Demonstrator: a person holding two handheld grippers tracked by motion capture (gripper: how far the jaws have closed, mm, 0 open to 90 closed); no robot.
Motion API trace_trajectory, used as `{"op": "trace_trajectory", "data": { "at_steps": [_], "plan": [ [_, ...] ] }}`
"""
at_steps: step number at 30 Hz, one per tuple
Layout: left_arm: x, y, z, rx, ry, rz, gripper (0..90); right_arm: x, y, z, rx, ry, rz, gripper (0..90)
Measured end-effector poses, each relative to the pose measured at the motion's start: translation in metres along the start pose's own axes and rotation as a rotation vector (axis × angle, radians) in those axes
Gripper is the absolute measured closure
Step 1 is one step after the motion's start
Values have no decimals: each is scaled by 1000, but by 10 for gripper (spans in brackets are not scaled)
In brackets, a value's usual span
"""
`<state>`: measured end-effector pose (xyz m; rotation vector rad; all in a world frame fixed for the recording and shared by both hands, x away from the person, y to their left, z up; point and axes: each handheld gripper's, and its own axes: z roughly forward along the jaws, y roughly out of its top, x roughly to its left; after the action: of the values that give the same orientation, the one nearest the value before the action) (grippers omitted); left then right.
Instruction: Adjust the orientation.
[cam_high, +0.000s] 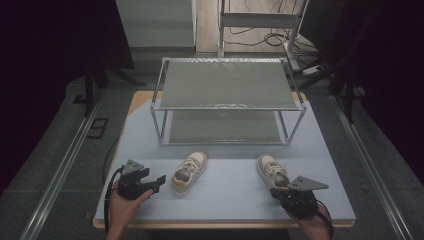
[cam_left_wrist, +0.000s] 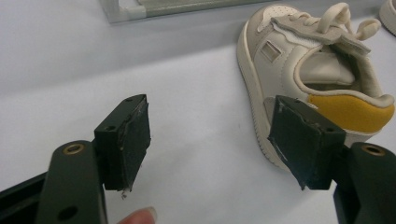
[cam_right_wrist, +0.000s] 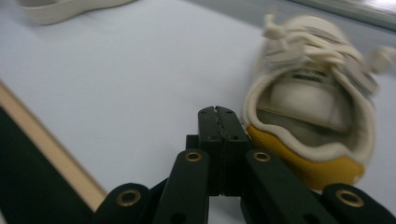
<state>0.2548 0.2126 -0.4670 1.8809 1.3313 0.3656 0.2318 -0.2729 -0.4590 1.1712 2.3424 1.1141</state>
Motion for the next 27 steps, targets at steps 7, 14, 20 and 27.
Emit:
{"op": "trace_trajectory", "data": {
  "at_steps": [7,14,20,27],
  "plan": [
    [0,0,-1,-3,1,0,286,-28,-9,-11,-27,-23,65,899],
    [-2,1,-2,-6,0,6,286,-26,-8,-13,-53,19,50,895],
    [-5,3,-7,-22,-7,11,286,-19,4,-27,-134,38,9,852],
    [-10,7,-14,-45,-23,22,286,-26,10,-36,-193,2,22,670]
  ]
}}
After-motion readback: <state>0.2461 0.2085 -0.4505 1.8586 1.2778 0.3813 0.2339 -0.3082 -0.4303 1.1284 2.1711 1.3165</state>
